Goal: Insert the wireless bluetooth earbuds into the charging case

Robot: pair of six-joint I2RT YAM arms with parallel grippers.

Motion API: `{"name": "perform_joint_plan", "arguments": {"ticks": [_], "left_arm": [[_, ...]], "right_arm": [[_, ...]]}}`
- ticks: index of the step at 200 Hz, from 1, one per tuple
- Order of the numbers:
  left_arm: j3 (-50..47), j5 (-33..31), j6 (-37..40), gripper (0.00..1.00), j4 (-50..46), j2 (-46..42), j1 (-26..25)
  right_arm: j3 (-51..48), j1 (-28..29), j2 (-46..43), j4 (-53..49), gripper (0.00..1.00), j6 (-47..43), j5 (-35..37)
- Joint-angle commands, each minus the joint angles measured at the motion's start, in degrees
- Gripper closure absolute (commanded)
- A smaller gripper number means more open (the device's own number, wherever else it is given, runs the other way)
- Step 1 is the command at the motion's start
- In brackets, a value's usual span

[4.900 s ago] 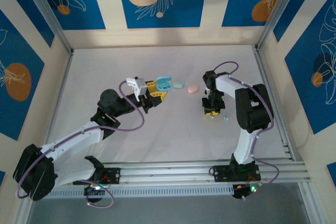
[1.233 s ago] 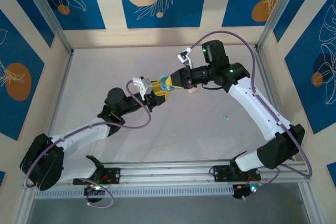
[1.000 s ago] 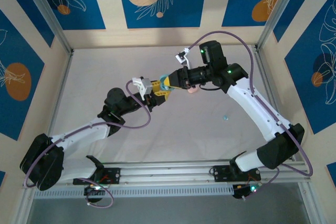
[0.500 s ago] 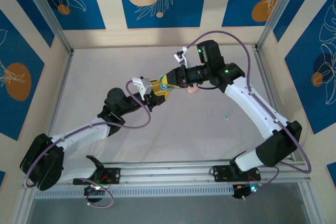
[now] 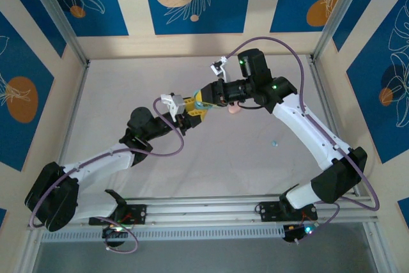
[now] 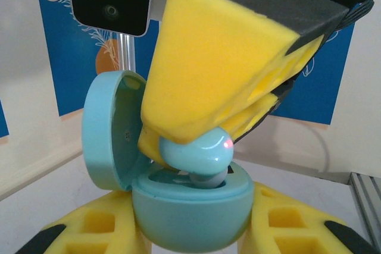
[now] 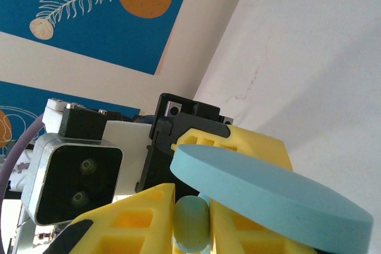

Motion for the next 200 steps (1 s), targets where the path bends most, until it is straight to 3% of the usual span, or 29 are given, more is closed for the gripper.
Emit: {"name": "perform_joint_plan", "arguments": {"ticks": [1,59,200], "left_arm": [[0.1,1.1,0.2,0.72,5.6,-0.3,-0.8],[0.0,-0.1,0.3,0.72,7.2,0.1,-0.8],[-0.2,-1.4,0.3,0.72,8.1,-0.9,-0.8]], "right_arm": [[0.1,0.5,0.4,1.5,0.8,2.3,1.8],[-0.4,0.9,0.1,1.7,0.79,2.9,2.7],[4.7,2.2,1.2,-10.9,0.75,-3.3,12.7]]}}
